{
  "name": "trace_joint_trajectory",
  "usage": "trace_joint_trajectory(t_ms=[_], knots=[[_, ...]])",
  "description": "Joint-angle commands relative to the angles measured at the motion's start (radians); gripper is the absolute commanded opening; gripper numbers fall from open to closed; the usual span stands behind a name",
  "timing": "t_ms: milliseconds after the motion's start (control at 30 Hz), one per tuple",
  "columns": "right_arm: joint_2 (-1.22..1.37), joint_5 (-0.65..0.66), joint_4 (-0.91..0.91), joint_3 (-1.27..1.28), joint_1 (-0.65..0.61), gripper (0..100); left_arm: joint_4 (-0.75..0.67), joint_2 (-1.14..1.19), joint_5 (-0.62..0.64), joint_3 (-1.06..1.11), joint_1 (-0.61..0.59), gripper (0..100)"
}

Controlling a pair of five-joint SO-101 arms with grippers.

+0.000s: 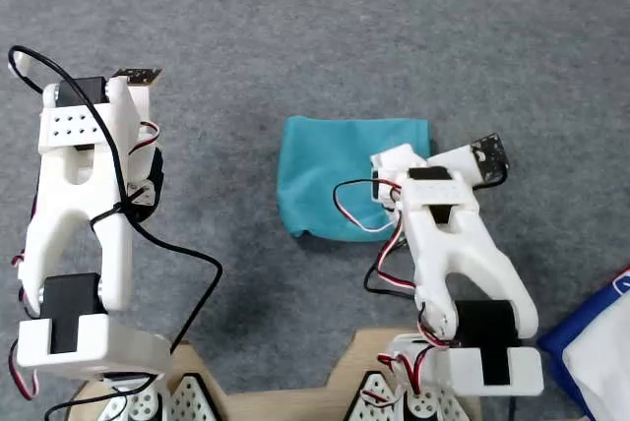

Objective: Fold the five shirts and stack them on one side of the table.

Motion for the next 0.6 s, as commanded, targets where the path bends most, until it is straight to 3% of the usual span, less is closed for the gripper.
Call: trace_joint_trajectory(t_ms=[0,167,567], knots=[[0.024,-0.006,-0.057,-0.039,0.022,30.9,0.011,-0.031,0.000,-0.040,0.011,2],[0.073,0.005,-0.086,-0.061,0.053,8.0,0.011,-0.031,0.000,-0.040,0.011,2],[-0.124,0.034,0.031,-0.059,0.067,8.7,0.011,-0.031,0.000,-0.040,0.011,2]])
